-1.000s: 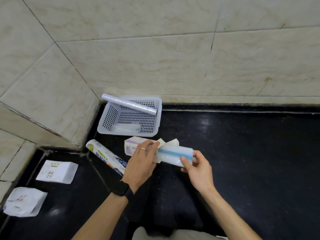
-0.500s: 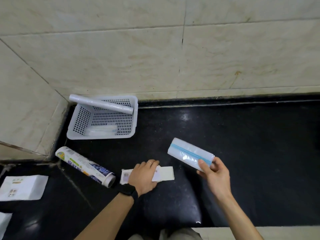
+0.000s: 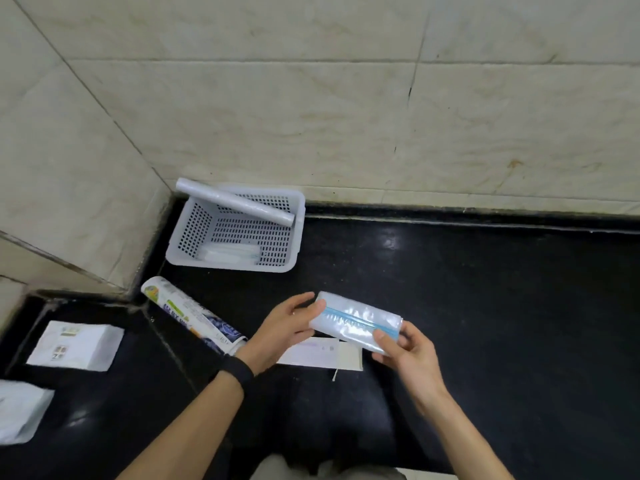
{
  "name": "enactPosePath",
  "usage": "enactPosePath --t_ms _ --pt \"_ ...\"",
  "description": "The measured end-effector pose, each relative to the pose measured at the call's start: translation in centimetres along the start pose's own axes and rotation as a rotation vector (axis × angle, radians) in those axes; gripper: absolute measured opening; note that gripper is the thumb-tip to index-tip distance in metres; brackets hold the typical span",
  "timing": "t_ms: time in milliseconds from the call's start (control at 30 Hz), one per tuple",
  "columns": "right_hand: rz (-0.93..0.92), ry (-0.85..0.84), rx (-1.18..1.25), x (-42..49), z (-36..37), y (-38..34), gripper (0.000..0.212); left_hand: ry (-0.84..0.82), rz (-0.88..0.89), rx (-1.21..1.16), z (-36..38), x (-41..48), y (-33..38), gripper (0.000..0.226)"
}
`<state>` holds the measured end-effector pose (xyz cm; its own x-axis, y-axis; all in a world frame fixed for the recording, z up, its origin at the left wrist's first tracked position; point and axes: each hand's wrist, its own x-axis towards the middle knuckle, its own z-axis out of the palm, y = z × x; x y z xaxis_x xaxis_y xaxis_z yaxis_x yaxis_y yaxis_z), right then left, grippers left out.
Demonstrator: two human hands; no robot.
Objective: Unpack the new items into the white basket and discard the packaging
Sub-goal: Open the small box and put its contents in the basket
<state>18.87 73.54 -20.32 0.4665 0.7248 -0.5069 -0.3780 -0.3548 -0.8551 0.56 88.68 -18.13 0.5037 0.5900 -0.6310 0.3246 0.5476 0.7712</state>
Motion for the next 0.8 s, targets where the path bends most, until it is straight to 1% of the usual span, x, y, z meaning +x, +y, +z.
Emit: enactPosePath --t_ms 67,133,200,300,400,467,567,600,633,700,733,767,800 --pt "0.014 -0.067 -0.017 0.4 1.8 -0.6 0.020 0.017 0.016 -0.063 -1.4 -0.5 0.6 0.044" --pt "0.017 -0.117 -0.054 1.1 3.6 -1.1 0.021 0.116 0.036 -0.132 -3.0 -0.6 0.5 0.047" --pt "0.020 -0.172 -0.086 1.8 5.6 -1.5 0.023 0.190 0.015 -0.203 -4.9 -0.8 0.6 0.051" --pt "0.038 -0.244 -0.131 3.0 8.8 -2.2 0.024 0.187 -0.016 -0.248 -7.9 -1.1 0.6 0.050" --pt "0.061 -0.306 -0.166 4.4 12.0 -2.7 0.026 0.177 0.029 -0.297 -11.0 -1.5 1.2 0.033" --pt "0.070 -0.338 -0.205 5.4 14.0 -3.1 0.026 0.195 0.055 -0.317 -13.0 -1.4 1.4 0.027" --pt "0.053 -0.363 -0.340 7.2 16.6 -4.0 0.029 0.230 0.097 -0.303 -16.0 -0.5 1.6 0.032" --pt "0.014 -0.355 -0.417 7.9 17.2 -4.4 0.036 0.245 0.110 -0.286 -17.0 -0.1 1.6 0.036" --pt "-0.039 -0.348 -0.500 8.6 17.8 -4.9 0.047 0.264 0.121 -0.270 -18.0 0.3 1.8 0.040" --pt "-0.150 -0.375 -0.654 9.8 19.0 -6.3 0.073 0.291 0.165 -0.210 -19.5 1.1 2.4 0.039" --pt "-0.207 -0.410 -0.719 10.3 19.7 -7.0 0.082 0.287 0.191 -0.171 -20.2 1.6 2.7 0.037" --pt "-0.256 -0.459 -0.776 10.7 20.6 -7.8 0.085 0.279 0.214 -0.144 -20.7 2.2 3.1 0.036" --pt "-0.287 -0.518 -0.821 11.1 21.5 -8.4 0.082 0.266 0.233 -0.131 -21.1 2.7 3.5 0.035"
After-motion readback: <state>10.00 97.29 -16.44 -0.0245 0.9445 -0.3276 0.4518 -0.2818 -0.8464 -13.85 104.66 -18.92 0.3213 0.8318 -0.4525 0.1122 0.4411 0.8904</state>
